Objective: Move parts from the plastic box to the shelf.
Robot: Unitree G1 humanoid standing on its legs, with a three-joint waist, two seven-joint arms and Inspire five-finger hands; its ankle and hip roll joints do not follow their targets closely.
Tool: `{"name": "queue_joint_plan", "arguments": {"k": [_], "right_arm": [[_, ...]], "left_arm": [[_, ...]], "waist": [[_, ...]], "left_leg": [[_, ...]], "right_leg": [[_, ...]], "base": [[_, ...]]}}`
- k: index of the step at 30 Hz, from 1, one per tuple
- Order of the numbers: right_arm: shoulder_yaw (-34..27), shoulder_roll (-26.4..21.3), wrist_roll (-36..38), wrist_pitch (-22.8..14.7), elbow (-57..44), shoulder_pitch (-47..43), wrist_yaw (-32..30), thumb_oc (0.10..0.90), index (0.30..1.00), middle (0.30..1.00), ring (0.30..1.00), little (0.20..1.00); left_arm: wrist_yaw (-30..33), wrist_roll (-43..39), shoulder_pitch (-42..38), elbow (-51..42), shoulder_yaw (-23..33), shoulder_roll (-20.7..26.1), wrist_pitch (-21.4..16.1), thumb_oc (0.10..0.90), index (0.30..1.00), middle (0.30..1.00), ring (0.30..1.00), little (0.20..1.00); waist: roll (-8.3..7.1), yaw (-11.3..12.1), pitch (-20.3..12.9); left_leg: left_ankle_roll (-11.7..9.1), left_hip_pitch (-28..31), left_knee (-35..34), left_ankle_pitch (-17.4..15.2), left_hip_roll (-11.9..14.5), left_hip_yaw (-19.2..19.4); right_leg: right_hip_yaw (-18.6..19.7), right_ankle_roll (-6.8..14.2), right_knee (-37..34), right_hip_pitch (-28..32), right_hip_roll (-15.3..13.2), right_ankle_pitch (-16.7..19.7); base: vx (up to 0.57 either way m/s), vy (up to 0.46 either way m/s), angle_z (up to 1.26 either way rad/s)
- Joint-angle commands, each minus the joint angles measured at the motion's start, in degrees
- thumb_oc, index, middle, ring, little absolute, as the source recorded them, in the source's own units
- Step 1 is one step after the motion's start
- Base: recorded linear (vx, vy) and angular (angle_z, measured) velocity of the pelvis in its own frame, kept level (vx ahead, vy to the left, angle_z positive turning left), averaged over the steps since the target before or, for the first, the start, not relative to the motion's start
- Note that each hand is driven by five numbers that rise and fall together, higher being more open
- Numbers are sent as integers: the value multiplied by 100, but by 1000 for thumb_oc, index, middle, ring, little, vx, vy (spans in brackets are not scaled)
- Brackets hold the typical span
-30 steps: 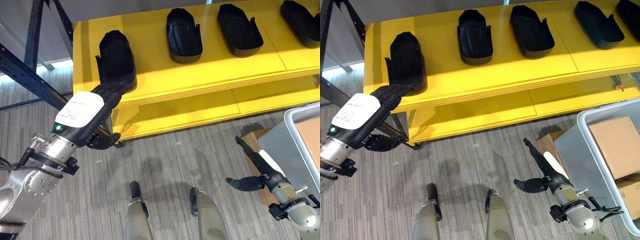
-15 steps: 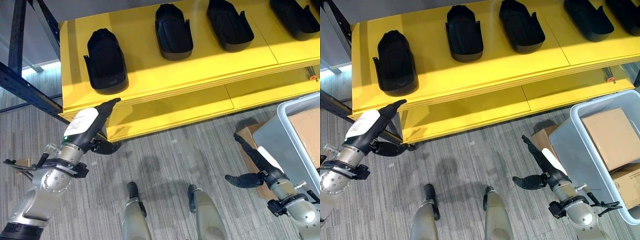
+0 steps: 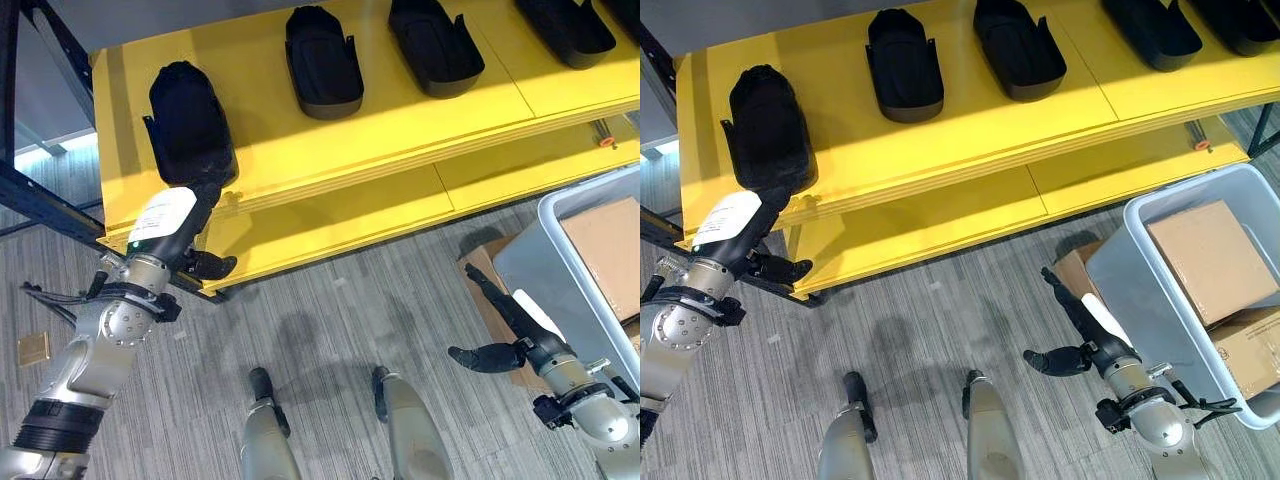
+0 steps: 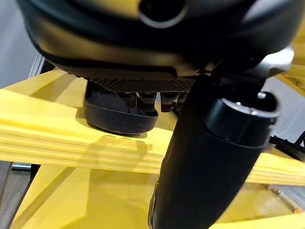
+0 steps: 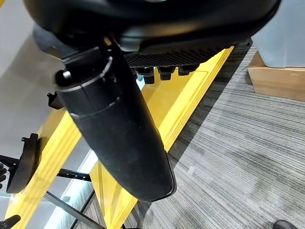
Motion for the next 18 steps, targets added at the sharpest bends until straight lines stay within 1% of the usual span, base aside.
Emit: {"name": "queue_joint_plan", "arguments": {"k": [1, 18], "right_arm": [[-262, -86, 73, -329, -386, -251, -203, 900, 1000, 1000, 1000, 1000], [-290, -46, 128, -379, -428, -149, -235, 900, 1000, 1000, 1000, 1000]], "left_arm": [[528, 103, -573, -73, 73, 387, -157, 900, 1000, 1000, 1000, 1000], [595, 297, -946, 743, -240, 407, -27, 900, 1000, 1000, 1000, 1000]], "waist": [[-130, -125, -331], [-160, -175, -356]], "left_leg": [[117, 90, 933, -1180, 140, -204], [99, -57, 1054, -1192, 168, -208]], "right_leg": [[146, 222, -1079, 95, -112, 817], [168, 227, -1020, -17, -91, 817]], "base": [[0, 0, 0], [1, -1, 0]]}}
